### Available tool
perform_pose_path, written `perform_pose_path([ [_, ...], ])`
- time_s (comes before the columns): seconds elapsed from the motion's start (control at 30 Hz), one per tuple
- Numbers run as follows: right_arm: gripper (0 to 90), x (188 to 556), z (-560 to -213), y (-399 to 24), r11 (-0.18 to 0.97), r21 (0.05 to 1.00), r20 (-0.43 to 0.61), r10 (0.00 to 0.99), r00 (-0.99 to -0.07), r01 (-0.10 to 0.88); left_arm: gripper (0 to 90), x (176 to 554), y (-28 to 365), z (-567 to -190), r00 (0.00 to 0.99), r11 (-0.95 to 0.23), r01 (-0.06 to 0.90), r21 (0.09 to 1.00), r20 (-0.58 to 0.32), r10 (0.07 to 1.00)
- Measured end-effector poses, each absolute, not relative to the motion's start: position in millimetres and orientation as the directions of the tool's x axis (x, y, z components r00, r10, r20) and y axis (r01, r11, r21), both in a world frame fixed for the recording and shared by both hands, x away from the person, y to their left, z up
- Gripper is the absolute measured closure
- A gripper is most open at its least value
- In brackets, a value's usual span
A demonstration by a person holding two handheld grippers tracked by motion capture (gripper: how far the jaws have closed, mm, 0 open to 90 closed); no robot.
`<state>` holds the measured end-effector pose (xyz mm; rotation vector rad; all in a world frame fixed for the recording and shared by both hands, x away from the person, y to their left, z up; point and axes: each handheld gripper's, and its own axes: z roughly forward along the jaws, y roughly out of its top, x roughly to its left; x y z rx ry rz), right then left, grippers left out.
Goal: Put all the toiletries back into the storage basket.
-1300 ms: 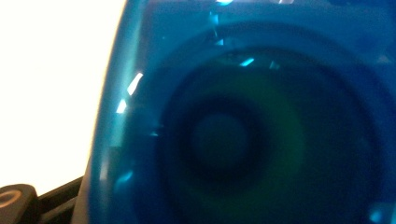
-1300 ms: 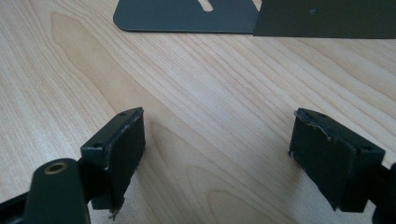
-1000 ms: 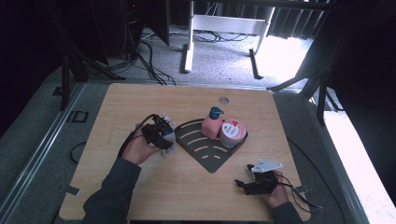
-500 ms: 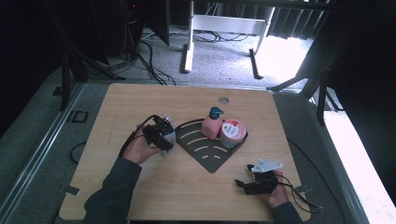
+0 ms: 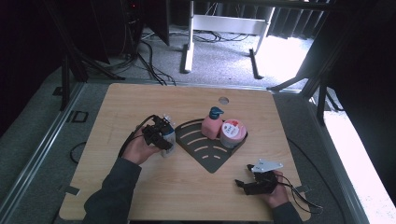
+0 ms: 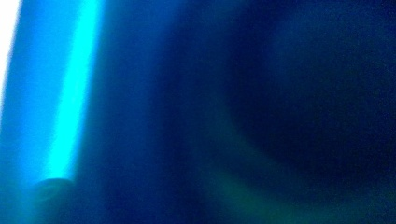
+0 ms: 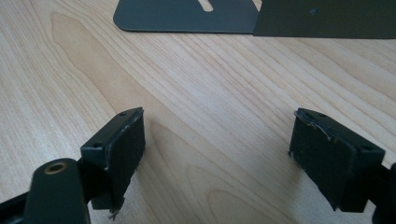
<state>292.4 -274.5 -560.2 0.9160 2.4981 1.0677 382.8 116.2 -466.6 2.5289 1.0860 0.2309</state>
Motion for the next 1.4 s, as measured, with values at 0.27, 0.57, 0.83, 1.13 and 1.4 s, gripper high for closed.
perform_pose_path([
  [0.27,17.9,292.4,-560.1,-274.6,0.528,0.723,-0.002,0.647,-0.762,0.446,55.3,380.5,115.5,-465.3,0.684,-0.634,0.663,0.397,0.021,0.729],
  [0.57,17.9,292.4,-560.1,-274.6,0.527,0.723,-0.002,0.648,-0.762,0.446,55.4,378.1,120.1,-457.9,0.682,-0.623,0.659,0.422,0.014,0.731],
  [0.83,17.9,292.6,-560.1,-274.6,0.528,0.724,-0.003,0.647,-0.763,0.445,55.3,378.0,122.2,-451.1,0.673,-0.611,0.659,0.438,0.019,0.739],
  [1.13,17.9,292.6,-560.1,-274.6,0.528,0.724,-0.002,0.647,-0.763,0.445,55.2,377.7,125.0,-442.9,0.666,-0.598,0.655,0.463,0.020,0.745],
  [1.4,17.9,292.6,-560.1,-274.6,0.527,0.724,-0.002,0.647,-0.763,0.445,55.2,378.1,124.9,-434.1,0.665,-0.590,0.646,0.485,0.022,0.746],
])
